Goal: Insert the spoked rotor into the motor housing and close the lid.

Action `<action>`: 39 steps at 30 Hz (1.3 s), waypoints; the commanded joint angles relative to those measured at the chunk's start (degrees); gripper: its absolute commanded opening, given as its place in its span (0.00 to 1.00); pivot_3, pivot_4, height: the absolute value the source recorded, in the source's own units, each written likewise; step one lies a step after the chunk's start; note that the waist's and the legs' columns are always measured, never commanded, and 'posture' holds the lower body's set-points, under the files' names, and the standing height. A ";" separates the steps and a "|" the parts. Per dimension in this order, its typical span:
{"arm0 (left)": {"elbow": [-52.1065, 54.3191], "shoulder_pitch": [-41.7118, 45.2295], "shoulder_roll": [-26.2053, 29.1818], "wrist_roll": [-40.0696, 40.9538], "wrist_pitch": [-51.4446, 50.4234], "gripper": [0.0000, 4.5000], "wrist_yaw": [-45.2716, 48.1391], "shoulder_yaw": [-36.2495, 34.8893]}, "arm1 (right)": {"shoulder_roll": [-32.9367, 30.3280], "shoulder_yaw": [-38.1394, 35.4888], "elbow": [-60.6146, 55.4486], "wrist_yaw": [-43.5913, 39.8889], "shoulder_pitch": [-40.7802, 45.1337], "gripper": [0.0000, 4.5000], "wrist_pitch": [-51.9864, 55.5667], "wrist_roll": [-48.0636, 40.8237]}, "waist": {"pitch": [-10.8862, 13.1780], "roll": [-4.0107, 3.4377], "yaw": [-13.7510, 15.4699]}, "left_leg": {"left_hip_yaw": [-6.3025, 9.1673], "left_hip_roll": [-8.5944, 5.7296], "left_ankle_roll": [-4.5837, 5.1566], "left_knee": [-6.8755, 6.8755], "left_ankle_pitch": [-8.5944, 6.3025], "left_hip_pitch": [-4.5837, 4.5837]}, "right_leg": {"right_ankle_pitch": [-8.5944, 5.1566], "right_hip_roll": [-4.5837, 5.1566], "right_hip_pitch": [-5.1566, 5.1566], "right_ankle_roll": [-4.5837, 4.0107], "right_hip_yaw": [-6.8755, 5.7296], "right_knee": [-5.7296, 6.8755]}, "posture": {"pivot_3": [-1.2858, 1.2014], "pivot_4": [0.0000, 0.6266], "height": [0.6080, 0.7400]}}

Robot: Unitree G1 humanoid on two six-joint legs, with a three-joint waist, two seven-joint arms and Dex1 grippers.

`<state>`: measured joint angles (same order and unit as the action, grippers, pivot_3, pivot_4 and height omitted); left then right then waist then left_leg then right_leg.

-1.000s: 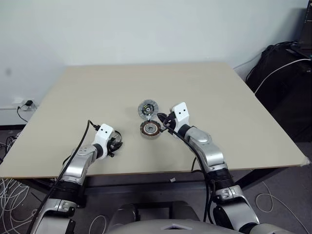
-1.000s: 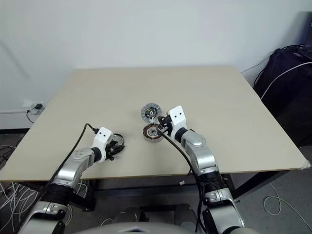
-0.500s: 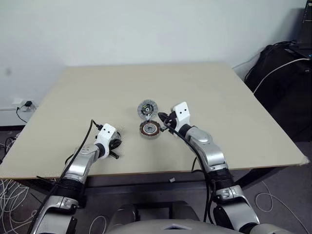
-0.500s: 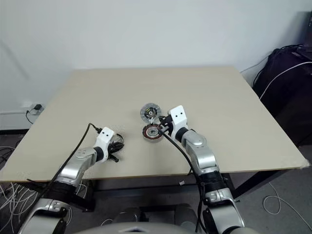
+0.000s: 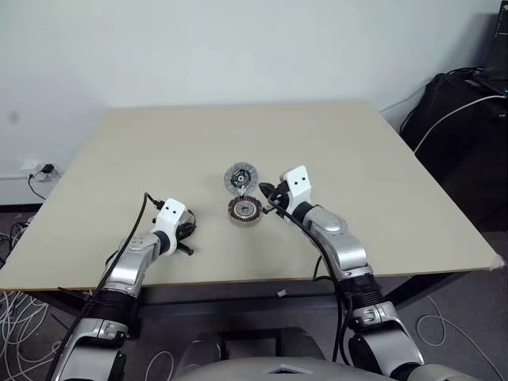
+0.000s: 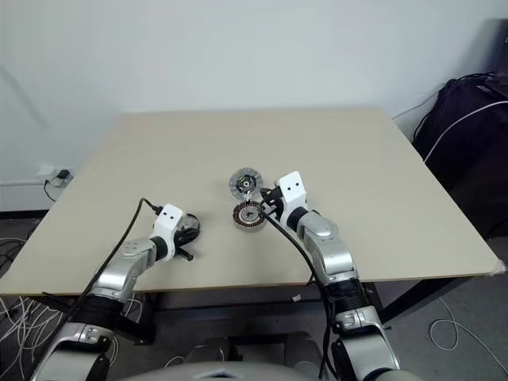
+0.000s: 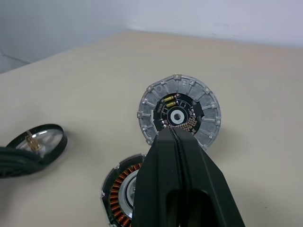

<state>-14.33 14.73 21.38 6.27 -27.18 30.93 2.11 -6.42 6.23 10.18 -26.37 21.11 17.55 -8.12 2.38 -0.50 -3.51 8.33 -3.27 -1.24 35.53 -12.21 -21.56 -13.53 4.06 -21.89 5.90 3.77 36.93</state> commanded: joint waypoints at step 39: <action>-4.28 10.44 -25.57 42.98 -16.55 0.00 1.18 -20.94 | -2.63 -1.22 -5.26 0.09 -0.14 0.00 1.54 -1.21 | 0.17 0.27 -0.16 | -0.04 -0.02 0.01 0.03 0.00 -0.06 | -0.01 -0.01 0.20 -0.01 0.02 -0.11 | 0.52 0.00 1.00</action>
<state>-18.76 23.52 -3.65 46.33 -43.31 31.85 -17.60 -8.83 6.17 7.91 -26.31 20.60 19.17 -8.40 2.55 -0.22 -3.66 8.29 -3.28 -1.24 35.56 -12.21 -21.62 -13.54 4.05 -21.69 5.89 3.78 36.83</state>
